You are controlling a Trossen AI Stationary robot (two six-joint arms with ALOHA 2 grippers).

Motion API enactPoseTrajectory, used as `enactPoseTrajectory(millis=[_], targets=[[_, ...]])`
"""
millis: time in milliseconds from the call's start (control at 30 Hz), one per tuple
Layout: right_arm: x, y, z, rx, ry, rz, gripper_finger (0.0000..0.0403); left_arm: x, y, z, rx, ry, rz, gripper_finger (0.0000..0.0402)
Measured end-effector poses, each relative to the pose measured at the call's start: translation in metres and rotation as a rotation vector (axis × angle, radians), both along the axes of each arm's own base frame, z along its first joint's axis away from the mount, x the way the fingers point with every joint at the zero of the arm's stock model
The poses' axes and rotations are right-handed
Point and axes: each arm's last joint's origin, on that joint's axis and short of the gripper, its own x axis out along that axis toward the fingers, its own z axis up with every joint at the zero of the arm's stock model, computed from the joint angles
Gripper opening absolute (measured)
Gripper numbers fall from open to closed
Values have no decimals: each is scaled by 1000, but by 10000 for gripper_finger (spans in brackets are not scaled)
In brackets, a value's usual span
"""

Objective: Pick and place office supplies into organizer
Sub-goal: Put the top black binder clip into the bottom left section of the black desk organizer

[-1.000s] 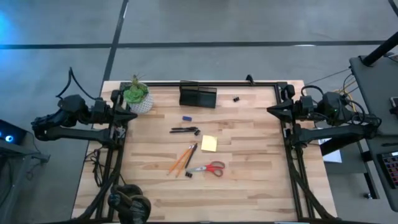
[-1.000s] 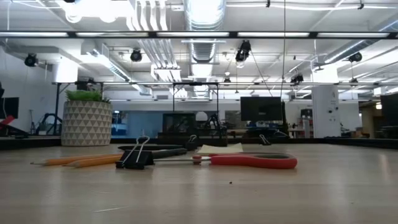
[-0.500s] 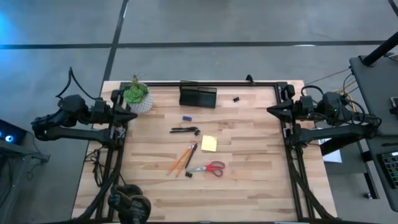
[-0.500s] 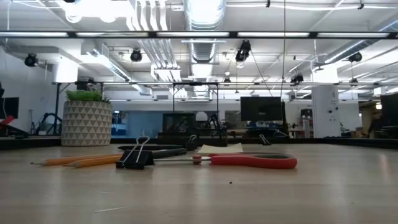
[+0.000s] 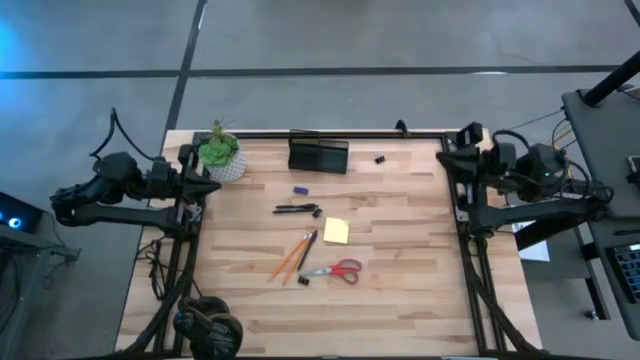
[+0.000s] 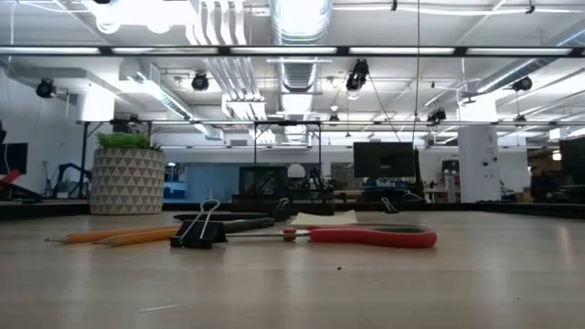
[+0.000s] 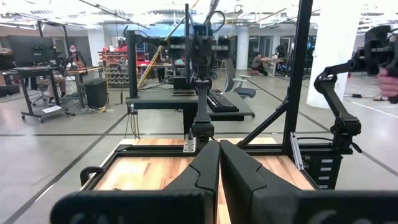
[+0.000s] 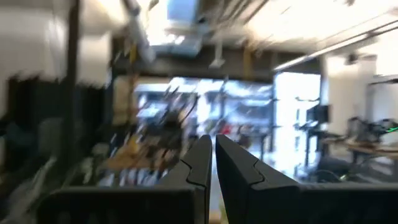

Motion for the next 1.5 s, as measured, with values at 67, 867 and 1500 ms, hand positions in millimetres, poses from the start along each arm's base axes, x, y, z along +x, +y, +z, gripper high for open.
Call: enactPoseTrajectory(millis=[67,867,1500], targets=[[15,-3,1,125,-32,-49,18,0,0,0,35,-1,3,0],[55,-22,19,422,-196,-423,18,-14,15,43,-341,-526,497,0],[81,-29,39,361,267,-605,33,-19,16,46,-361,-578,507,0]])
